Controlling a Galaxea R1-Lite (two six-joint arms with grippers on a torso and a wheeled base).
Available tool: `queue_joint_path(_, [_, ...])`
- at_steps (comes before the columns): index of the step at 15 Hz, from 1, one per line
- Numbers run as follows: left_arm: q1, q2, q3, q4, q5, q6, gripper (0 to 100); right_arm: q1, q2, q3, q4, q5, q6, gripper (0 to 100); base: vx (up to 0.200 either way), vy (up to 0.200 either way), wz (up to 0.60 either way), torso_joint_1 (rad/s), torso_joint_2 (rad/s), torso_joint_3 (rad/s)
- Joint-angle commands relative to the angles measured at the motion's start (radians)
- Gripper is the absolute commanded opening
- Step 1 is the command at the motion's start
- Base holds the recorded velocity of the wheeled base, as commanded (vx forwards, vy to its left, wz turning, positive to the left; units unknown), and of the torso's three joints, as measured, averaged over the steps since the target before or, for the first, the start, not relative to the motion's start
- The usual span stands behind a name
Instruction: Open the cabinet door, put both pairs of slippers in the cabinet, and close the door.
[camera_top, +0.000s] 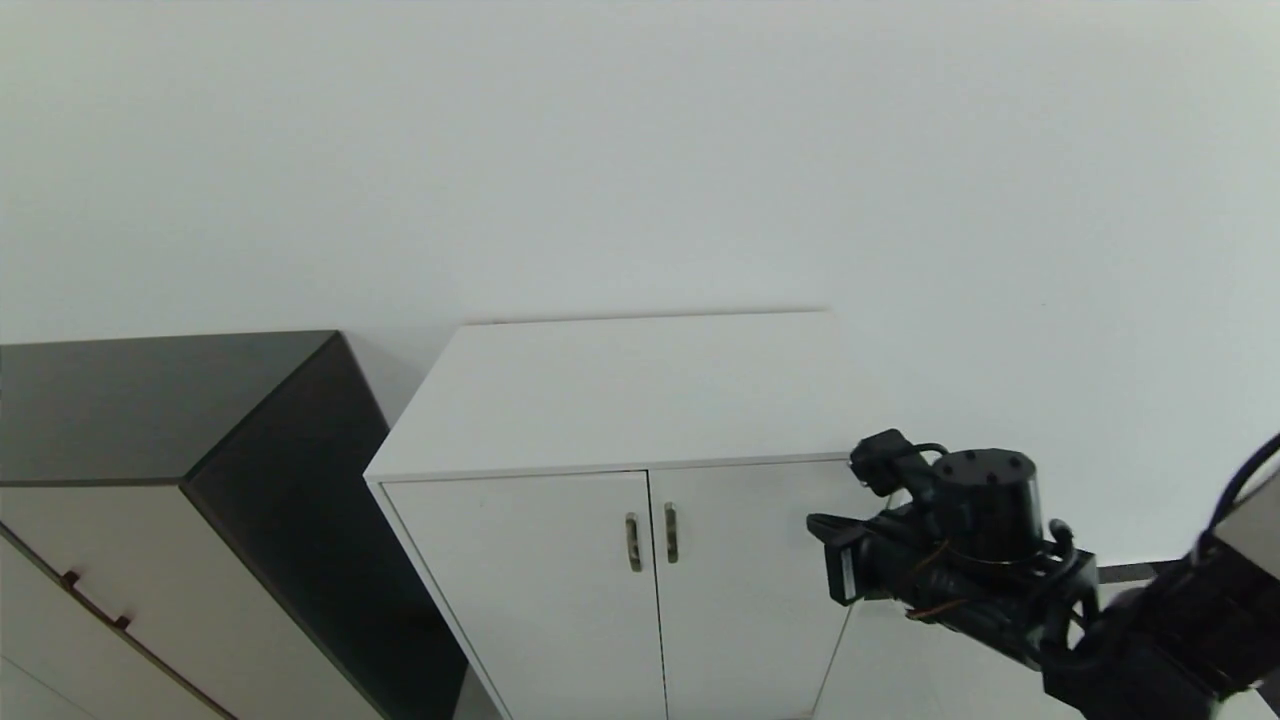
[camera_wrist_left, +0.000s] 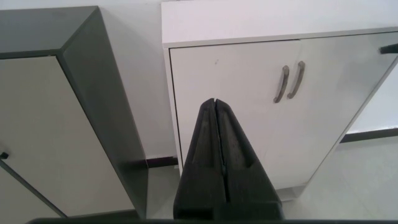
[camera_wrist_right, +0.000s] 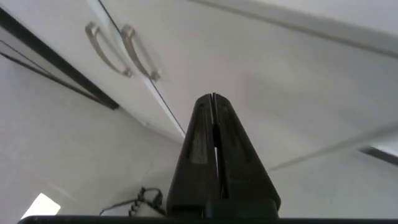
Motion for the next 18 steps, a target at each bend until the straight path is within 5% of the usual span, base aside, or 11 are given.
queue_joint_path(1, [-0.001, 0.0, 0.0, 0.0, 0.0, 0.0, 0, -0.079, -0.246, 0.263, 0.0, -0.002, 0.005, 0, 0.0, 0.0, 0.0, 0.0, 0.0, 0.0])
queue_joint_path(4, [0.0, 0.0, 0.0, 0.0, 0.0, 0.0, 0, -0.206, -0.499, 0.555, 0.003, -0.002, -0.005, 0, 0.0, 0.0, 0.0, 0.0, 0.0, 0.0])
queue_joint_path(7, [0.0, 0.0, 0.0, 0.0, 0.0, 0.0, 0, -0.32, -0.788, 0.553, 0.334, 0.01, -0.044, 0, 0.0, 0.0, 0.0, 0.0, 0.0, 0.0])
queue_joint_path(12, [-0.001, 0.0, 0.0, 0.0, 0.0, -0.002, 0, -0.32, -1.178, 0.555, 0.787, 0.053, -0.069, 0, 0.0, 0.0, 0.0, 0.0, 0.0, 0.0])
queue_joint_path(18, [0.0, 0.0, 0.0, 0.0, 0.0, -0.002, 0, -0.304, -1.451, 0.552, 0.971, 0.073, -0.072, 0, 0.0, 0.0, 0.0, 0.0, 0.0, 0.0])
